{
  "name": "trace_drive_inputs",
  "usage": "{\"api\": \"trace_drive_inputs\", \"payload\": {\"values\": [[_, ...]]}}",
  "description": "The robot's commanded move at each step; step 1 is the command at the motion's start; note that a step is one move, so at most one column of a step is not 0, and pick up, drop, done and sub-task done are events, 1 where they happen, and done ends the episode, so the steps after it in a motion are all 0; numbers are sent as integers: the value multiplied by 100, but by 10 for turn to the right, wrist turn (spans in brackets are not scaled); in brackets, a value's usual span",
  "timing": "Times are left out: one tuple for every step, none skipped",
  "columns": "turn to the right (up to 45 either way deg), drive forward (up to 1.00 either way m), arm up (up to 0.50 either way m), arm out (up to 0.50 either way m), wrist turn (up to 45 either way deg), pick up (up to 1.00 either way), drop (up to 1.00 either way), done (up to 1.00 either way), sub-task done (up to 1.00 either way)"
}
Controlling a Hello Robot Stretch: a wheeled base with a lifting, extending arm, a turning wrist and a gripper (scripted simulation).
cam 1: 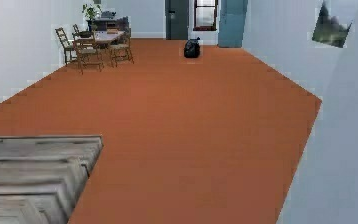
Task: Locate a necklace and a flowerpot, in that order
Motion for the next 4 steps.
{"api": "trace_drive_inputs", "payload": {"values": [[0,100,0,0,0,0,0,0,0],[-120,0,0,0,0,0,0,0,0],[0,25,0,0,0,0,0,0,0],[450,0,0,0,0,0,0,0,0]]}}
